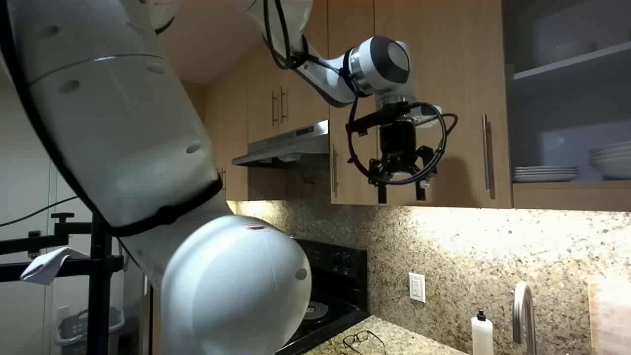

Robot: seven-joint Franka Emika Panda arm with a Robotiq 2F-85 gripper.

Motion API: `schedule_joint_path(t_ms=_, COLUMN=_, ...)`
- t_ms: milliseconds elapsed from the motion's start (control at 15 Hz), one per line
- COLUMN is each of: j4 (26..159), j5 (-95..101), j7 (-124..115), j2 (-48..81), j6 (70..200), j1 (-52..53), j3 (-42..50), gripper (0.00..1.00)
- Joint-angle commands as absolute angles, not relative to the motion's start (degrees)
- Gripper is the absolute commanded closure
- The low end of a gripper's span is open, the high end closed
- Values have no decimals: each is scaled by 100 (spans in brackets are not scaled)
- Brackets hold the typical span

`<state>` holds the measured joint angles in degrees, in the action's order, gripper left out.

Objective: Close the cupboard door

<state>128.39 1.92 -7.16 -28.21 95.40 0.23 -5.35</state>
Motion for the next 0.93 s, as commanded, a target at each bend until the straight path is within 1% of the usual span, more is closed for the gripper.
schedule_joint_path(t_ms=0, j4=12830, j5=210, j7=-735, j2=-2815, j6=9531, j1=75, j3=-495, gripper=0)
schedule_joint_path(t_ms=533, j4=12830, j5=210, j7=-735, j2=-2815, j6=9531, j1=75, j3=-495, gripper=0)
schedule_joint_path(t_ms=867, j4=13173, j5=165, j7=-836, j2=-3045, j6=9617, j1=45, j3=-454, gripper=0)
